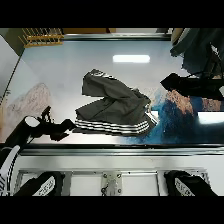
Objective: Fold the clothes and pants, and hang the long-sleeved shirts on hangers.
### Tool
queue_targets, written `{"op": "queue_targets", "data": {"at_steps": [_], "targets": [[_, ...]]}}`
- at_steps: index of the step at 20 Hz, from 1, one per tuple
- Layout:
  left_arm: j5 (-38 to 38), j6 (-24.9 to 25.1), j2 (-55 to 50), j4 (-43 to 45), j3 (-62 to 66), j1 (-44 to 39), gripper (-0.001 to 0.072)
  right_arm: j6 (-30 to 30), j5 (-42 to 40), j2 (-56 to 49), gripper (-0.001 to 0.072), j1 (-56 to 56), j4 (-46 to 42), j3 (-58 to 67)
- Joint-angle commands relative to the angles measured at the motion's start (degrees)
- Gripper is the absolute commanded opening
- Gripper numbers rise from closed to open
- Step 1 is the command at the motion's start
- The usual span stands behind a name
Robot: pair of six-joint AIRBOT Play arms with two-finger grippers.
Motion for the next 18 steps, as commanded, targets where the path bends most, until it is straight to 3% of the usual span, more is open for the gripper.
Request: {"op": "queue_targets", "data": {"at_steps": [1,4,7,12,14,15,16,18], "targets": [[8.15,-3.63,4.46,-7.37,-7.34,0.17,0.0663,0.0,0.33,0.2,0.0586,0.02,1.33,-0.04],[11.32,-4.7,3.32,-8.72,-8.35,-2.27,0.0663,0.02,0.33,0.2,0.0586,0.02,1.33,-0.04],[17.57,-9.6,0.74,-9.09,-8.28,-6.73,0.0663,0.02,0.37,0.24,0.0586,0.02,1.36,-0.04],[26.21,-11.28,-0.59,-13.88,-8.28,-11.43,0.0653,0.02,0.37,0.24,0.0586,0.02,1.33,-0.04],[28.65,-11.23,-0.59,-14.6,-8.28,-11.82,0.0412,0.02,0.42,0.24,0.0586,0.02,1.31,-0.04],[29.14,-11.23,-0.57,-14.6,-8.26,-11.82,0.0255,0.02,1.01,0.24,0.0586,0.0,1.31,-0.04],[28.85,-11.1,-0.5,-14.19,-7.89,-11.82,0.0013,-0.02,2.12,0.22,0.0587,-0.04,0.87,-0.07],[26.97,-8.92,-0.26,-13.92,-5.99,-11.85,0.0005,0.0,5.99,0.26,0.0587,-0.11,-2.67,-0.79]]}}
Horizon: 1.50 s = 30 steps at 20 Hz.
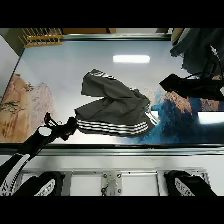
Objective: Fold the clothes and pants, and hang the long-sleeved shirts on hangers.
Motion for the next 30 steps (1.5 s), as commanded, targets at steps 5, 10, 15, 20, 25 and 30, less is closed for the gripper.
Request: {"op": "queue_targets", "data": {"at_steps": [5,10,15,20,25,30], "targets": [[-5.51,8.96,4.57,4.42,5.01,-0.37,0.0005,2.4,8.66,0.81,0.0587,-3.78,-8.24,-15.45],[-10.6,8.96,8.26,9.88,4.83,-0.39,0.0005,8.59,-4.57,0.09,0.0614,-12.31,4.96,-37.33],[-10.88,8.94,8.44,9.77,4.83,-0.39,0.0005,1.55,-23.17,-0.04,0.0611,-7.08,24.44,-49.11],[-11.08,8.94,8.44,9.77,4.83,-0.39,0.0005,1.51,-35.8,-1.03,0.0609,1.05,26.43,-49.24],[-11.1,8.94,8.44,9.77,4.83,-0.39,0.0005,-0.76,-37.05,-5.22,0.0608,4.42,27.45,-49.13],[-11.1,8.94,8.44,9.77,4.83,-0.39,0.0005,-2.73,-37.42,-5.88,0.0074,6.14,27.58,-48.72]]}}
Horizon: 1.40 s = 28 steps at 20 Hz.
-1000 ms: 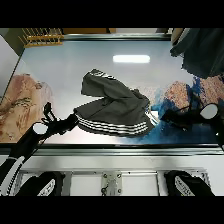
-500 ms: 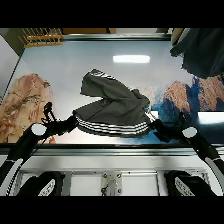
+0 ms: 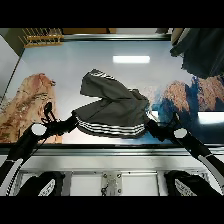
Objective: Fold the clothes and pants, and hang the long-sleeved shirts on hangers.
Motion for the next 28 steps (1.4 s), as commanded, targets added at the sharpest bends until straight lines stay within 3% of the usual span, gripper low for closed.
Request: {"op": "queue_targets", "data": {"at_steps": [1,4,7,9,13,17,24,28], "targets": [[-0.02,0.0,0.07,-0.07,0.07,-0.02,0.0005,-3.76,-0.85,-0.22,0.0021,0.96,0.26,0.94],[-1.77,0.04,0.98,0.07,4.66,1.09,0.0004,-9.38,5.81,1.7,0.002,0.17,-3.98,7.15],[-3.67,0.07,7.23,0.04,17.57,3.76,0.0005,-9.25,20.83,7.28,0.0019,-1.07,-18.21,22.93],[-4.04,0.07,12.17,0.02,29.29,5.01,0.0005,-8.15,30.25,11.41,0.0019,-1.05,-22.56,36.09],[-3.96,1.36,19.89,0.09,50.62,4.35,0.0005,-0.13,37.42,18.86,0.0019,-0.94,-22.45,56.94],[-1.84,2.56,23.45,0.11,61.31,2.62,0.0005,9.14,37.38,25.99,0.0019,-0.94,-22.47,63.12],[-7.61,3.98,12.02,0.13,67.04,2.67,0.0005,24.61,48.06,27.85,0.0019,-0.94,-22.53,63.08],[-8.68,3.93,-2.29,0.04,61.9,2.69,0.0005,26.18,53.35,18.75,0.0019,-0.94,-22.97,62.14]]}}
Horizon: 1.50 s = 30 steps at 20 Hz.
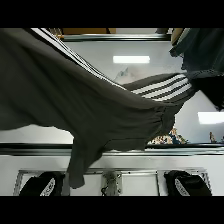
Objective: Fold the clothes and pants, and hang the long-sleeved shirts on hangers.
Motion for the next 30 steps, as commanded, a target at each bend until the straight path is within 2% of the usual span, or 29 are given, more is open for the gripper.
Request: {"op": "queue_targets", "data": {"at_steps": [1,5,9,13,15,16,19,21,25,30], "targets": [[-1.46,0.07,-13.18,-0.07,-3.37,-0.02,0.0005,2.51,4.72,-8.31,0.0019,-0.02,-0.63,-1.16],[-3.45,0.11,-32.13,-0.57,0.09,-0.09,0.0005,-4.11,1.75,-25.9,0.0019,-0.02,-1.14,-1.51],[-5.6,0.09,-43.82,-1.66,9.92,-0.07,0.0005,-9.35,-7.17,-39.32,0.0019,-0.15,-1.7,-1.36],[-10.03,0.09,-47.58,-1.57,18.8,1.01,0.0005,-11.96,-12.37,-41.81,0.002,-0.22,-2.73,-1.07],[-15.19,0.07,-46.62,0.2,20.98,1.2,0.0004,-13.16,-10.25,-40.54,0.002,-0.63,-4.85,-0.92],[-17.77,-0.31,-45.0,3.76,20.7,1.07,0.0003,-13.22,-7.98,-39.52,0.002,-0.68,-7.13,-0.92],[-20.81,-2.34,-35.23,15.17,10.69,-1.55,0.0004,-16.28,0.13,-36.24,0.002,-0.28,-14.14,-1.53],[-19.52,-2.38,-27.93,16.02,-0.87,-3.26,0.0005,-17.07,2.36,-34.14,0.002,0.39,-17.73,-4.2],[-14.29,-3.5,-16.39,16.0,-26.82,-6.8,0.0005,-16.94,-0.02,-30.27,0.002,0.57,-21.22,-14.64],[-0.96,-7.74,-7.21,15.93,-53.46,-12.74,0.0005,-16.9,-8.04,-29.31,0.002,1.01,-20.94,-27.63]]}}
